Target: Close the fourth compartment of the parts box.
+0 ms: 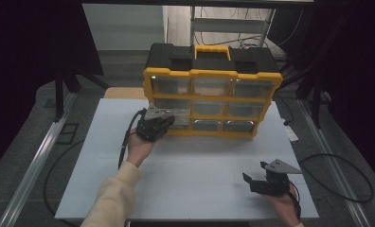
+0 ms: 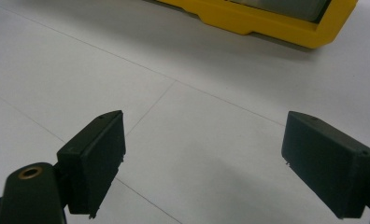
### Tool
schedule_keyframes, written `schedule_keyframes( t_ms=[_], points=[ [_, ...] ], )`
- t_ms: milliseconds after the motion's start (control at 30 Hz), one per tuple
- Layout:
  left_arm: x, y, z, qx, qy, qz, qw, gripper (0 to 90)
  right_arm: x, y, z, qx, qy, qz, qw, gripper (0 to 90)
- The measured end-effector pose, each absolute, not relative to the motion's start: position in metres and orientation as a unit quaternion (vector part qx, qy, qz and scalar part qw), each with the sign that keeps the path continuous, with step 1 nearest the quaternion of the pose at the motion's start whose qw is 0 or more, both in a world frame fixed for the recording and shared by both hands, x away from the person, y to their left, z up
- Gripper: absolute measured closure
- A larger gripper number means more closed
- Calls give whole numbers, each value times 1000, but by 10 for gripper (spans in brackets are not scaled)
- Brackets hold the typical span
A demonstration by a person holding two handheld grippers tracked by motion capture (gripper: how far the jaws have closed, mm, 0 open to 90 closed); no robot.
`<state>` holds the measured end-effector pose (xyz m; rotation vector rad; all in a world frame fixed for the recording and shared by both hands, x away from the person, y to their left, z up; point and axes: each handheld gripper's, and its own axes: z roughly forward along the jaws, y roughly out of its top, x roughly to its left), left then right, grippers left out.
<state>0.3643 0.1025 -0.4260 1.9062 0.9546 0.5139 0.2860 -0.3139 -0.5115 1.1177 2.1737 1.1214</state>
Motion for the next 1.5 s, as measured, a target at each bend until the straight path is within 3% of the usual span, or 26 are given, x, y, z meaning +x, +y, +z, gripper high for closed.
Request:
schedule_keyframes(
  t_ms=[1500],
  points=[
    [402, 98, -430, 773, 410, 219, 432, 888, 286, -315, -511, 407, 787, 408, 221, 145]
  ],
)
